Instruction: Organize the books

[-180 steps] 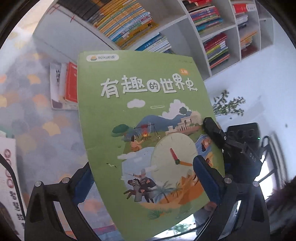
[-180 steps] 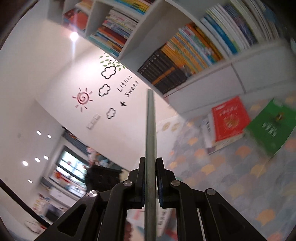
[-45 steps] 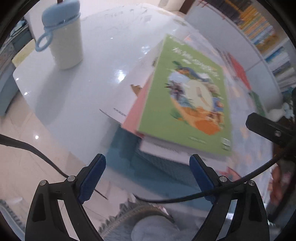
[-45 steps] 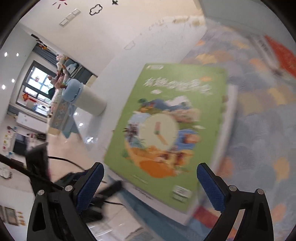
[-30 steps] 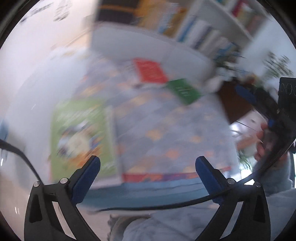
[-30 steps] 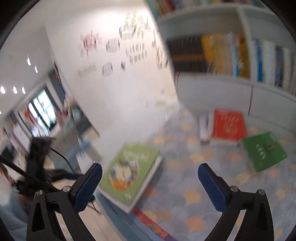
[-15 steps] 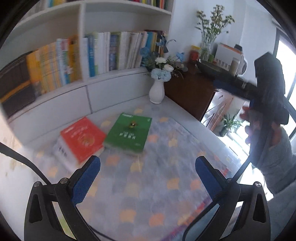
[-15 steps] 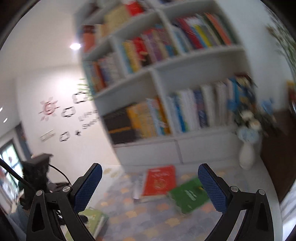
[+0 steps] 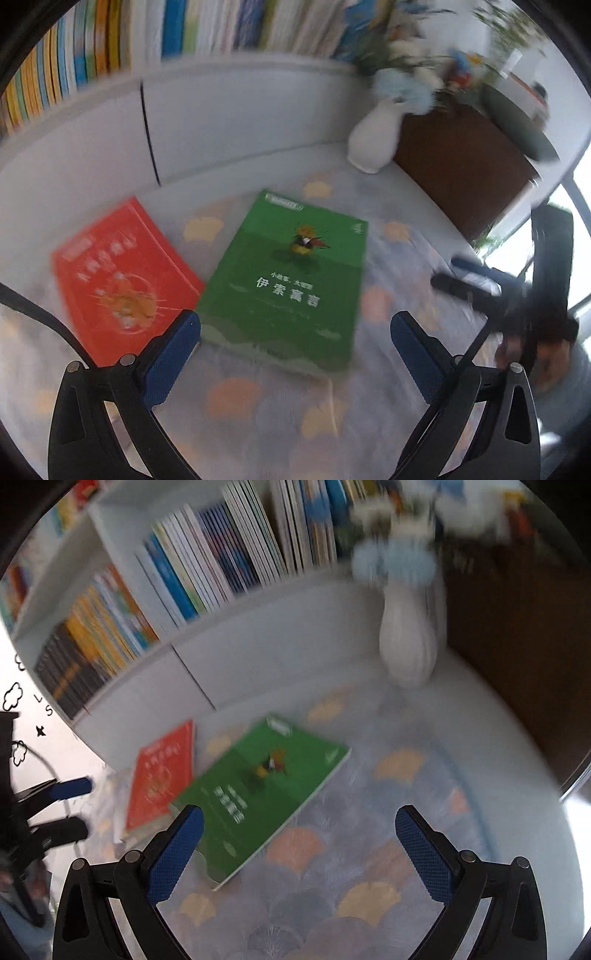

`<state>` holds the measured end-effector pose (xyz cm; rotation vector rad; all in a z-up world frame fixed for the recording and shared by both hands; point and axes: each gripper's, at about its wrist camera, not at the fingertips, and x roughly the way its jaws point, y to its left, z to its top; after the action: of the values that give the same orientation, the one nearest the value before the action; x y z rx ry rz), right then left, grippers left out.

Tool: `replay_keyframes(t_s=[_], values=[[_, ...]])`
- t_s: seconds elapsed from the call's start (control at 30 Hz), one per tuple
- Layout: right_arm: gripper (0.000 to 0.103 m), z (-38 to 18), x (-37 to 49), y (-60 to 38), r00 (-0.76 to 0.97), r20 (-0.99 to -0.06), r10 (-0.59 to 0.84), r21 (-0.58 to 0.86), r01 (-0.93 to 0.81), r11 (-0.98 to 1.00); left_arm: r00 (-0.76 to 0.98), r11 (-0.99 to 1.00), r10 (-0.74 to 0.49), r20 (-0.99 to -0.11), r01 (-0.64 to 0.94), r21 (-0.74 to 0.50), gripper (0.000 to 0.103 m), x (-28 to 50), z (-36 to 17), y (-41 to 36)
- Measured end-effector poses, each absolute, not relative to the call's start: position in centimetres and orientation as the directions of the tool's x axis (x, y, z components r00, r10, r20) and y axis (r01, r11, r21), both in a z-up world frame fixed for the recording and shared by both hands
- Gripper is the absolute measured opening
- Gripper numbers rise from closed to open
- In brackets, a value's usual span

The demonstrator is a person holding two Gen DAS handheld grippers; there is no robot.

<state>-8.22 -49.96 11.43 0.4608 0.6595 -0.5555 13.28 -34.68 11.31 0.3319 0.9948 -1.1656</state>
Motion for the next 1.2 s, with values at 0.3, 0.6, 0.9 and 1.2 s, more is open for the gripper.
replay_keyframes(t_s=[0.3, 0.6, 0.9, 1.2], values=[[0.103, 3.6, -3.3, -51.0, 0.616, -0.759, -0.208, 0.335, 0.644, 0.688, 0.048, 0.44, -0.545, -0.837, 0.866, -0.237, 0.103, 17.4, 5.0, -38.2], [0.103, 3.6, -0.3, -51.3, 0.581, -0.759, -0.293, 0.257, 0.681, 0.685, 0.031, 0.408, -0.548, -0.836, 0.882, -0.235, 0.103, 18.2, 2.6, -39.6], [0.103, 3.8, -1.4, -53.1, 0.685, -0.686, -0.245, 0.44, 0.659, 0.61, -0.188, 0.393, -0.585, -0.789, 0.785, -0.479, 0.101, 18.0, 2.0, -39.4], [0.067, 3.9, -2.6, -55.6, 0.769, -0.638, -0.039, 0.603, 0.531, 0.595, -0.179, 0.421, -0.634, -0.753, 0.736, -0.53, 0.081, 14.7, 2.2, -37.4]])
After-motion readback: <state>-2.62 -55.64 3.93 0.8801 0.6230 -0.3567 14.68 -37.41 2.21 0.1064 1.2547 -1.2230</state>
